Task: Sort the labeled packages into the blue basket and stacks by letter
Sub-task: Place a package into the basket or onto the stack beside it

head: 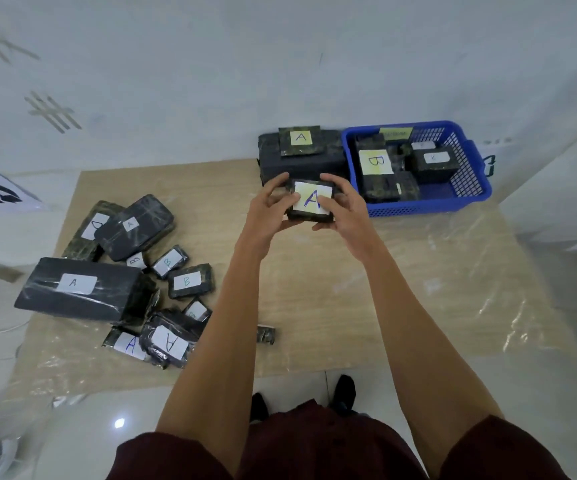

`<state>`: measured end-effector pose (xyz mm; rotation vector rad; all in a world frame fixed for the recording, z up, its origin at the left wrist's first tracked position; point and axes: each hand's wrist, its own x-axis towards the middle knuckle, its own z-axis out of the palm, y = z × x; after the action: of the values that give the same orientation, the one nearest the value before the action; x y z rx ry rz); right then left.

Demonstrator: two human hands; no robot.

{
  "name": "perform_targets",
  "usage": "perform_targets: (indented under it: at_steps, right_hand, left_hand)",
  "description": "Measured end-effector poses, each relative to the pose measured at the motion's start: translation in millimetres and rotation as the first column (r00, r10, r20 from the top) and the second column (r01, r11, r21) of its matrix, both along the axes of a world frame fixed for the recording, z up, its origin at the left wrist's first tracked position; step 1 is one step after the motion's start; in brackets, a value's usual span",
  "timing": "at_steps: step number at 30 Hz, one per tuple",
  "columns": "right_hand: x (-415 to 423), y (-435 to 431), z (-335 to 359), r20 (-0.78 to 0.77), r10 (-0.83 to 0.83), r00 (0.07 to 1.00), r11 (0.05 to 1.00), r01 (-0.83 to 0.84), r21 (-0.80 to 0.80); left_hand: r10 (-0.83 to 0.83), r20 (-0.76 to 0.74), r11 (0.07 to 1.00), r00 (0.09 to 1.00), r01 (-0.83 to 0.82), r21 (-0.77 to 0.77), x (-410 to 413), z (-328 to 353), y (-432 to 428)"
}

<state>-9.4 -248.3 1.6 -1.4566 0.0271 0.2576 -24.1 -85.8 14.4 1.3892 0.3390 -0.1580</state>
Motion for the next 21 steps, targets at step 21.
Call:
perform_targets:
  at_steps: [21]
  right_hand:
    - [8,5,28,0.045,-0.016,0.999,0.998,0.019,-0.068]
  left_hand:
    - [0.029,0.177,0.986,0.984,-0.058,0.156,1,25,-6]
